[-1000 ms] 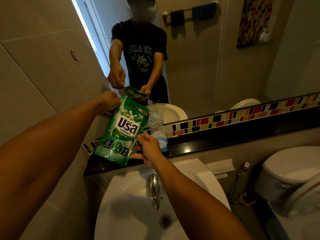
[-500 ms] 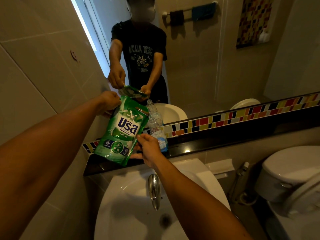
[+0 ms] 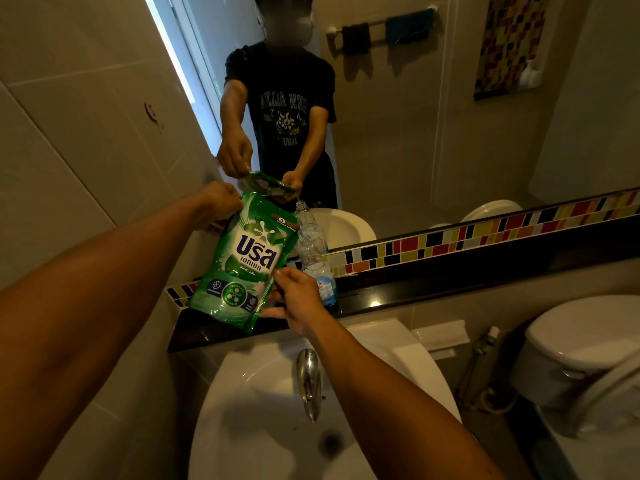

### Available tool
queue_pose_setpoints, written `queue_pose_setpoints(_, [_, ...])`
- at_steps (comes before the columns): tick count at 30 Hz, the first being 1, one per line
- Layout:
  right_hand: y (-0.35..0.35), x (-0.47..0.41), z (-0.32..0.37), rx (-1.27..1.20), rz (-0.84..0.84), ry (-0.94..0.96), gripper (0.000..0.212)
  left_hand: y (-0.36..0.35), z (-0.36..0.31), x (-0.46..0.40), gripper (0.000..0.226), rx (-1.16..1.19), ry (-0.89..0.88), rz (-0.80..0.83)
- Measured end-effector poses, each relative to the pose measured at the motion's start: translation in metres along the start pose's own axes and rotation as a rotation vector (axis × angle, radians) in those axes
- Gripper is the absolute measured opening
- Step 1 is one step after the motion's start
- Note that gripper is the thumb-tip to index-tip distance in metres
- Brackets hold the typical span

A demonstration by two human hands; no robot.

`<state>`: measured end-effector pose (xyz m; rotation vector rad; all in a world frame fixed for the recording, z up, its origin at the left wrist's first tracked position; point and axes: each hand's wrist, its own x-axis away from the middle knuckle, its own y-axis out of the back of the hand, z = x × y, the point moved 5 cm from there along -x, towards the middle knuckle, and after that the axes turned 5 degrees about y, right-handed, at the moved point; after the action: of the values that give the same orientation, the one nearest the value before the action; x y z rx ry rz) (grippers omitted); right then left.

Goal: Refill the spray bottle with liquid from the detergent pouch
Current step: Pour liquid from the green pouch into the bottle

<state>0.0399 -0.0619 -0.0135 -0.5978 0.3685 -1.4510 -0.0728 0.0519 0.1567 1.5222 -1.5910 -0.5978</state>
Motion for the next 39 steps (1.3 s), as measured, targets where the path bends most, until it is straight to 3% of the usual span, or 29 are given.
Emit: queue_pose_setpoints(39, [0.0019,-0.0094,-0.0093,0.003,-0.019,-0.009,0.013,-0.0002,0.0006,-0.0013,0.009,0.001,0.004,0.007])
